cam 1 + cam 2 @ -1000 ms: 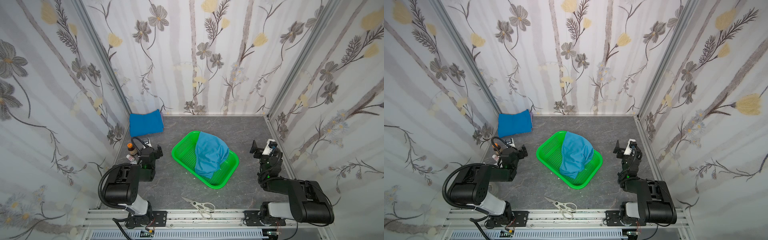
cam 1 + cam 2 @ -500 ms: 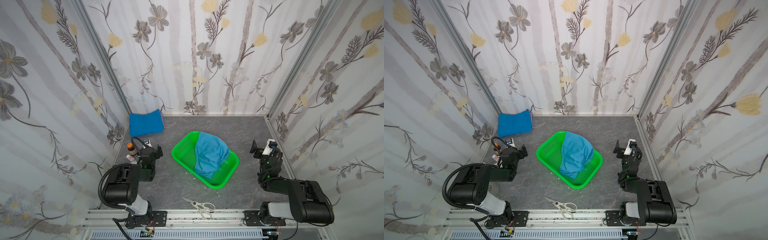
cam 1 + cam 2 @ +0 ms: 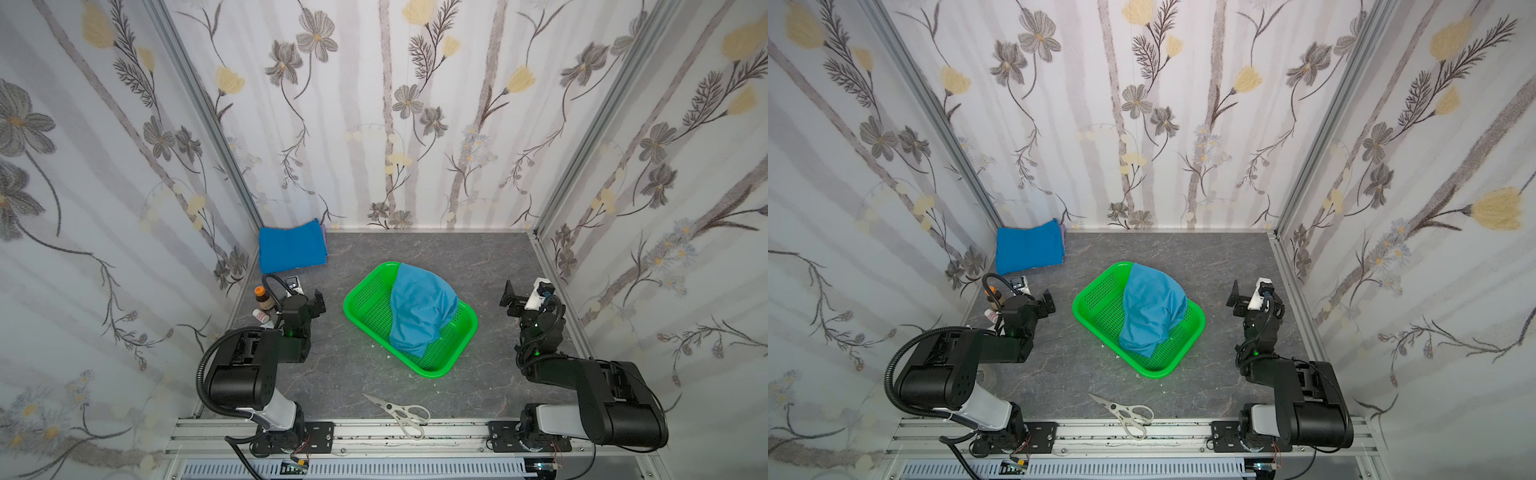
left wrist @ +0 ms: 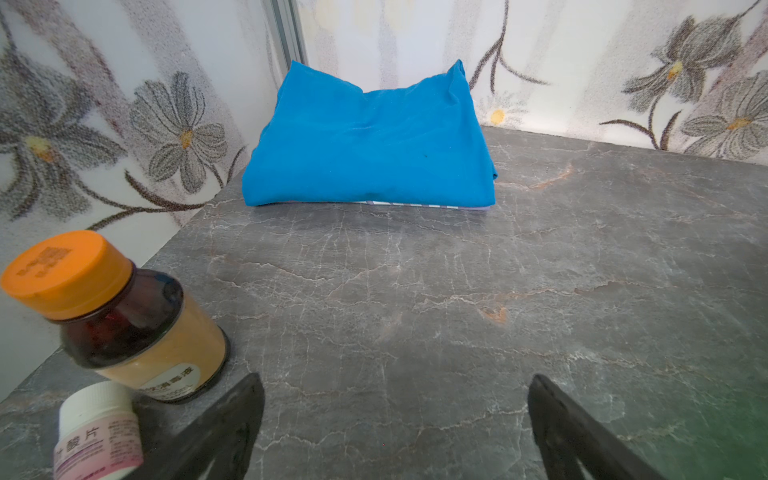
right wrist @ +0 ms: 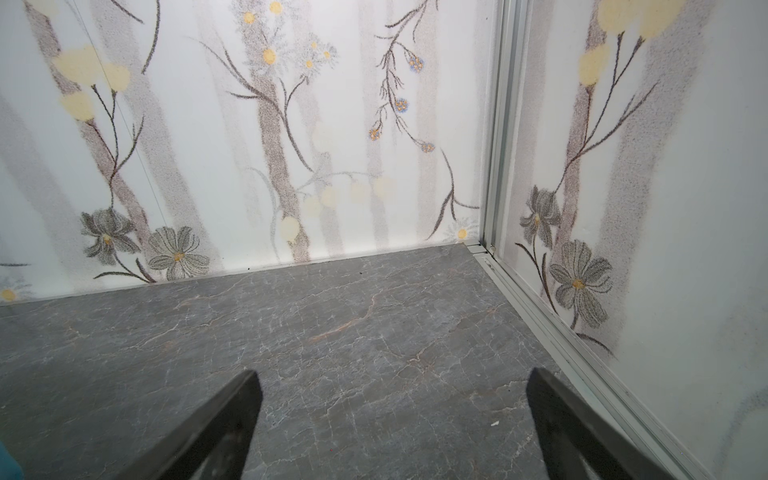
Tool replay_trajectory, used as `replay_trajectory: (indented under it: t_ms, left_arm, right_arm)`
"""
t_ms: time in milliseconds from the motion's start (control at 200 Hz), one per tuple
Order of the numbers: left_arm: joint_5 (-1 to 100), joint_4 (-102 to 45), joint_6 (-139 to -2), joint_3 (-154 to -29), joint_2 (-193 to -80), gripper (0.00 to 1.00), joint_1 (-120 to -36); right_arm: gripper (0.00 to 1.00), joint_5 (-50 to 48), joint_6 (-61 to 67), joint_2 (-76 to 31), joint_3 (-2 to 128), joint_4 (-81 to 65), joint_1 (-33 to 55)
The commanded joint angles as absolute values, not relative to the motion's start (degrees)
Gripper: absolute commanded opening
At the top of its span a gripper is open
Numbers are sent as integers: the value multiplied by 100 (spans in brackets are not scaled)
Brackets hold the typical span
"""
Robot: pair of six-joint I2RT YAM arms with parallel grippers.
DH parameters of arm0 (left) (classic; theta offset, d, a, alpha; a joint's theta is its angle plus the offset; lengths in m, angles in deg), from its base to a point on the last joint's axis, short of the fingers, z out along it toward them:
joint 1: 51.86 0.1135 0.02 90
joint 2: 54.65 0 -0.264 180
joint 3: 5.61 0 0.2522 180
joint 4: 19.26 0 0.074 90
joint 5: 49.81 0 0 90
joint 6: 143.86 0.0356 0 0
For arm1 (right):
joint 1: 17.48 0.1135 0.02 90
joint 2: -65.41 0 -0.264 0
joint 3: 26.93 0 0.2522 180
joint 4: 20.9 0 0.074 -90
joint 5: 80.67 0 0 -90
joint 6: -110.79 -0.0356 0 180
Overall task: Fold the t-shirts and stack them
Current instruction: 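Move the right gripper toward the light-blue t-shirt in the green basket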
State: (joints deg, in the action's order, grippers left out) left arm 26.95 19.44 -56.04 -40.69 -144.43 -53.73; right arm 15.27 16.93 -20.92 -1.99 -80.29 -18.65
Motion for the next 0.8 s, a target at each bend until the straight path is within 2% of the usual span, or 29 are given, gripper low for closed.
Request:
replay_trajectory:
  t_ms: [0, 100, 240, 315, 410, 510, 580, 720, 799]
  left_arm:
    - [2675, 2124, -5626, -4063, -14413, 100, -5383]
    - [1979, 1165, -5503, -4389, -13958, 100, -5668]
    - [378, -1400, -6323, -5385, -13367, 100, -5945]
    - [-422, -2855, -7016, -5889, -13054, 100, -6174]
    - [-932, -4413, -7724, -6400, -12583, 100, -6428]
    - [-742, -5493, -8211, -6700, -11950, 100, -6640]
    - [-4, -5764, -8321, -6757, -11488, 100, -6691]
    - [1495, -6311, -8546, -6754, -10872, 100, -6718]
    - [1911, -6734, -8724, -6640, -10679, 100, -6744]
  right_arm:
    - [100, 1357, 1638, -2108, -153, -8088, -1915]
    - [100, 1338, 1716, -2110, -162, -8115, -1882]
    - [100, 1264, 1882, -1880, -48, -7758, -1779]
    - [100, 1396, 1874, -1397, 490, -6307, -1704]
    - [100, 761, 1508, -1048, 1544, -4124, -1669]
    - [99, -255, 1233, -1165, 2489, -2357, -1359]
    - [94, -754, 1090, -1357, 2899, -1488, -997]
    - [92, -1115, 861, -1618, 3323, -568, -280]
    - [93, -1069, 753, -1716, 3373, -408, 79]
